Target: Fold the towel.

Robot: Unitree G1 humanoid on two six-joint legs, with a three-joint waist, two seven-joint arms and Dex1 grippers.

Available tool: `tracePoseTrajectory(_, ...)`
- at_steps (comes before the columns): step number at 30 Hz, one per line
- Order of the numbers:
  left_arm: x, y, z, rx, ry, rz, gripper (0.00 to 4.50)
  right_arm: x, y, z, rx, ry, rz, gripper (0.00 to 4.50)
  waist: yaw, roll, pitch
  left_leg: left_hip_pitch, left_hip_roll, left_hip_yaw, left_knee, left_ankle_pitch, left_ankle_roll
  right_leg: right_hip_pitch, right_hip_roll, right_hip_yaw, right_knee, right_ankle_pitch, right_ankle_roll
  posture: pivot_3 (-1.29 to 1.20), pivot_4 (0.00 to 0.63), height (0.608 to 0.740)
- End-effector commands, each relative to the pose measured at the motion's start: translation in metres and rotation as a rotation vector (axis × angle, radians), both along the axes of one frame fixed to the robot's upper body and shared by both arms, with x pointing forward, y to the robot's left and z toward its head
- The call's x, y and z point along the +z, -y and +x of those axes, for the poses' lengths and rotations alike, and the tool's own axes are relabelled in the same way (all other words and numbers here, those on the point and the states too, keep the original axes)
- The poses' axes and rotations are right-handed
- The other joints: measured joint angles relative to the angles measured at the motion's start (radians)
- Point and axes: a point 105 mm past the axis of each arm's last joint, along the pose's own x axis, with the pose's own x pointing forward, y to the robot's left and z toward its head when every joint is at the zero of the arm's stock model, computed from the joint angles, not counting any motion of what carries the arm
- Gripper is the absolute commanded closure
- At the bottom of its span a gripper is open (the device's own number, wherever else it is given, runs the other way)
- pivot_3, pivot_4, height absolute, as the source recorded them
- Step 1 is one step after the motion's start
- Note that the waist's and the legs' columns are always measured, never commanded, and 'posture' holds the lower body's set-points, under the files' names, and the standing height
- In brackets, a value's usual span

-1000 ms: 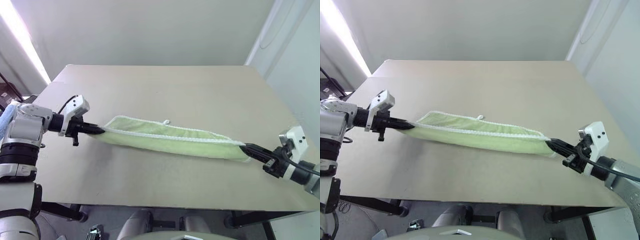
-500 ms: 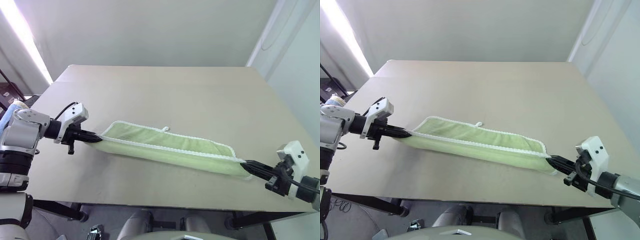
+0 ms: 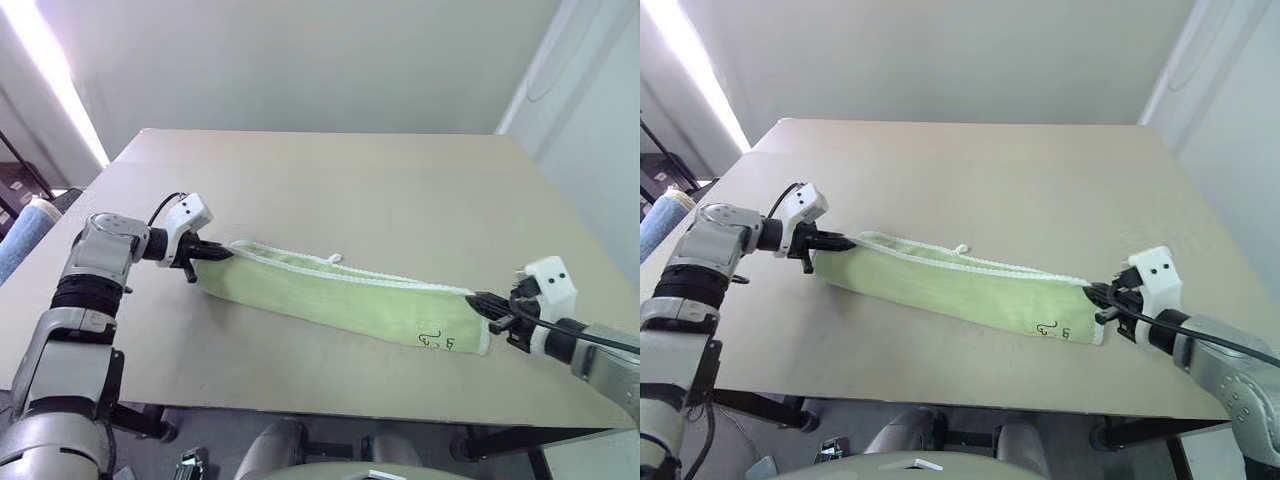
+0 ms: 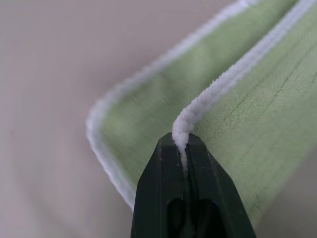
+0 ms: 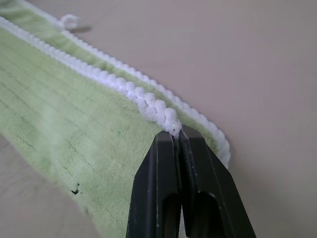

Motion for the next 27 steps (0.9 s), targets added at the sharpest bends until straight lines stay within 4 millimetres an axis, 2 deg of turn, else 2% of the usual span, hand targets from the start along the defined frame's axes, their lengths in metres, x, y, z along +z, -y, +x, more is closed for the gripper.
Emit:
tracePoseTrajectory(1,0.011,0.003,0.013,0.008,0.074,0.008,4.5,-0.005,0.013,0.011,-0.082,0.011,-0.043,4.47,0.001,0.0,0.0,0.0,0.0,0.0,0.0,0.0,0.0,0.0,0.0,0.0,0.0,0.0,0.001,0.0,0.0,0.692)
tracePoseTrajectory(10,-0.004,0.01,0.024,0.04,0.085,0.032,4.5,-0.021,0.028,0.024,-0.176,-0.006,-0.069,4.47,0.0,-0.001,0.0,0.0,0.0,0.0,0.001,0.0,0.001,0.0,0.001,0.0,0.0,0.003,0.005,0.0,0.0,0.692)
tracePoseTrajectory(16,-0.004,0.014,0.034,0.08,0.122,0.038,4.5,-0.023,0.034,0.032,-0.213,0.008,-0.071,4.47,0.001,-0.001,0.0,0.0,0.0,0.0,0.004,0.0,0.001,0.001,0.002,0.0,0.0,0.004,0.008,0.0,0.0,0.692)
tracePoseTrajectory(27,-0.008,0.018,0.041,0.129,0.136,0.038,4.5,-0.034,0.034,0.042,-0.214,-0.02,-0.074,4.47,0.0,-0.001,-0.001,0.0,-0.001,0.0,0.005,0.0,0.001,0.001,0.002,0.0,0.0,0.005,0.008,0.0,0.0,0.692)
